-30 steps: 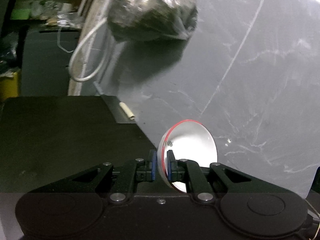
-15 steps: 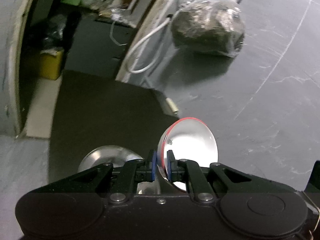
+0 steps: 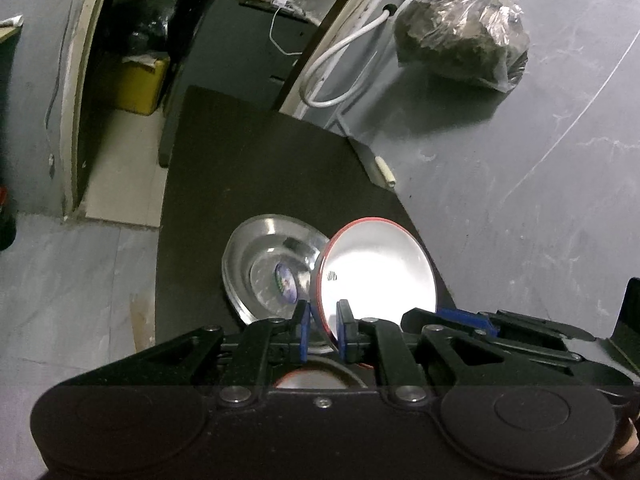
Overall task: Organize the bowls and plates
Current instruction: 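Lower the white bowl into the steel bowl and open the left gripper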
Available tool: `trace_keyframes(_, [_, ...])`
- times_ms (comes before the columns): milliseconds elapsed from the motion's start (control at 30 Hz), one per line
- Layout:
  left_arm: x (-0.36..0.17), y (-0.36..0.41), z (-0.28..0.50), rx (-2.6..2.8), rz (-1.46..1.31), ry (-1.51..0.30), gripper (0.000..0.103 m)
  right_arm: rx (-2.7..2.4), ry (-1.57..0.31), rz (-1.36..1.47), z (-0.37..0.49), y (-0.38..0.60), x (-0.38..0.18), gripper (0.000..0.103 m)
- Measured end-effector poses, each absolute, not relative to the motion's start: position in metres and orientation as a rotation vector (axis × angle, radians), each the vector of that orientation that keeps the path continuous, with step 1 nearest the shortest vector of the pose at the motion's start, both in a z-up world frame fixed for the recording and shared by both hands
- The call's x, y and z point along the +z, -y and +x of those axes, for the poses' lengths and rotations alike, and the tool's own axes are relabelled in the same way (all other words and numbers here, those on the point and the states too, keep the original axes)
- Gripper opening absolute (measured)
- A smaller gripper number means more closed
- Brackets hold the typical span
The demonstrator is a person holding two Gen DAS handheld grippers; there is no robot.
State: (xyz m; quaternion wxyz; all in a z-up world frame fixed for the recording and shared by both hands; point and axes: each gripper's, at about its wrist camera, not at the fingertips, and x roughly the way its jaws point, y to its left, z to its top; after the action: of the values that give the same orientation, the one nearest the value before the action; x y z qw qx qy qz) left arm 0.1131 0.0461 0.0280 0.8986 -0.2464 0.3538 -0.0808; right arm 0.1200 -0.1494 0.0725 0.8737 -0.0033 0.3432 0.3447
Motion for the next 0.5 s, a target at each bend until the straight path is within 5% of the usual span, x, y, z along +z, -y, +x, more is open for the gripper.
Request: trace_keyframes(500, [0.012,-0.041,0.094,-0.148,-0.524,-0.839,0.015,0.773,-0.839,-0.095,0.108,0.143,0.060,0.021])
